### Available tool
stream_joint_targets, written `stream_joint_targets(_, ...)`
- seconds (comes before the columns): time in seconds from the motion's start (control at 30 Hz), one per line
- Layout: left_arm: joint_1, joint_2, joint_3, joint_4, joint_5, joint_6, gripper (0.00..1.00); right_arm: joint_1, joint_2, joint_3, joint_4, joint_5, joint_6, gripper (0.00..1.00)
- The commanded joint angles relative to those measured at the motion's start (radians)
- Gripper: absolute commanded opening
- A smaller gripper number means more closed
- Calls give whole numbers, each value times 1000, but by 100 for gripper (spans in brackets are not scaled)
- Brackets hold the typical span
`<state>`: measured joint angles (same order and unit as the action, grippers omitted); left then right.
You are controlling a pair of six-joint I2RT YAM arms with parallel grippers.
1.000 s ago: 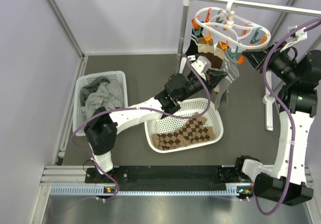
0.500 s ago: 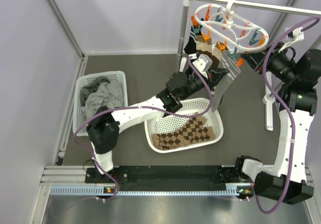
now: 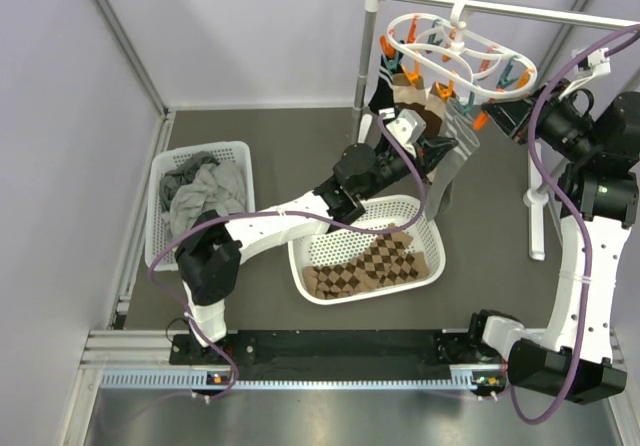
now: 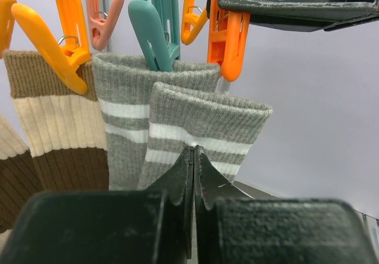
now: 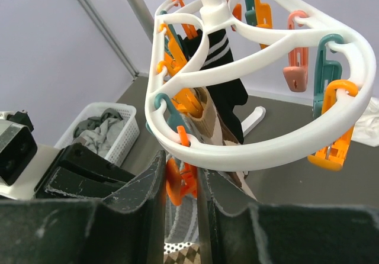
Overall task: Clip the socks to the hanger
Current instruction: Clamp the sock onto the hanger.
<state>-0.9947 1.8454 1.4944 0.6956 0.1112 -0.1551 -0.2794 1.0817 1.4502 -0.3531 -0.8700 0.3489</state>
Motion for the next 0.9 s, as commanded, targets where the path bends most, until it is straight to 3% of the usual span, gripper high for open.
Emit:
stream_joint_targets(0.0,1,6,43,41,-11,22,0,-10,-3,50,-12,-27,-7,0)
stream_joint_targets(0.87,1,23,105,15,-11,35,0,-6,-12,21,-37,-35,-21,0)
